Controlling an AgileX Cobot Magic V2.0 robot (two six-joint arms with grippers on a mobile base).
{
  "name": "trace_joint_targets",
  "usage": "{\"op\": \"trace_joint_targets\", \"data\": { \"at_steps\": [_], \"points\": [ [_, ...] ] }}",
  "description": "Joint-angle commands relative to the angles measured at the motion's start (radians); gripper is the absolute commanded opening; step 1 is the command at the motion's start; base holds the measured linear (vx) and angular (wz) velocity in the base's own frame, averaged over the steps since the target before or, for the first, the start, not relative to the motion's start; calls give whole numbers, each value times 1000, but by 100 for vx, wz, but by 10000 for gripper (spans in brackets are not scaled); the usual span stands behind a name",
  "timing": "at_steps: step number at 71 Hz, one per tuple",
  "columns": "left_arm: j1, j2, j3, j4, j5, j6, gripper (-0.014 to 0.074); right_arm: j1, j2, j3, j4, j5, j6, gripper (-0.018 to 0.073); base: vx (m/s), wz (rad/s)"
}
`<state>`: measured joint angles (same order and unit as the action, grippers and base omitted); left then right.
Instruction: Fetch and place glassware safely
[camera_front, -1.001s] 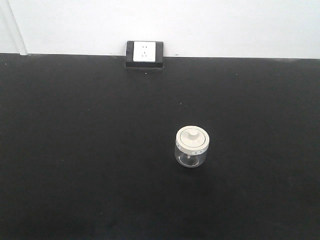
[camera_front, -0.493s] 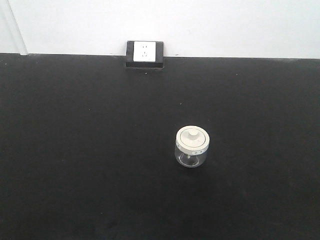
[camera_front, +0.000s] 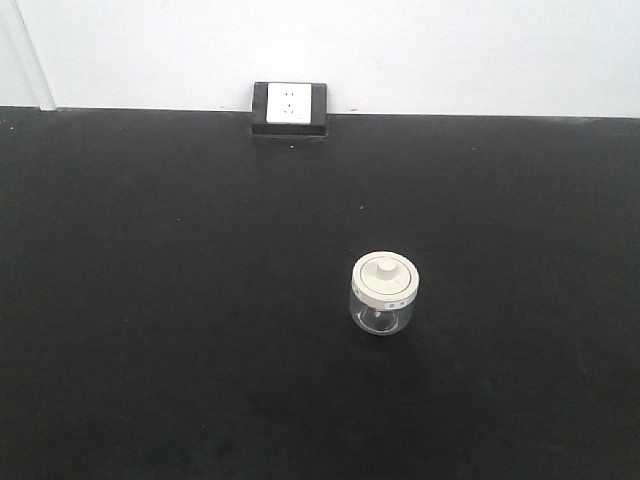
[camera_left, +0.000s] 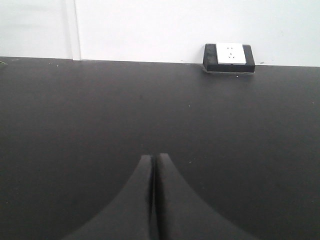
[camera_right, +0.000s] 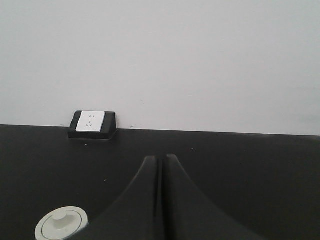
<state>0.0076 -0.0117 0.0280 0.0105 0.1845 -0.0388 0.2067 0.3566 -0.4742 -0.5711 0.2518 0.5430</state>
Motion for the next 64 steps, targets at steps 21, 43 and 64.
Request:
{"op": "trace_joint_targets", "data": {
  "at_steps": [21,43,64],
  "points": [
    [-3,-13,28,-11,-82,-6,-7,-5,9,-25,-13,-63,-3,-3,0,0],
    [-3,-13,28,-11,-82,-6,-7,-5,9,-25,-13,-63,-3,-3,0,0],
    [-3,-13,28,-11,-82,-6,-7,-5,9,-25,-21,-63,-9,-3,0,0]
  ]
}}
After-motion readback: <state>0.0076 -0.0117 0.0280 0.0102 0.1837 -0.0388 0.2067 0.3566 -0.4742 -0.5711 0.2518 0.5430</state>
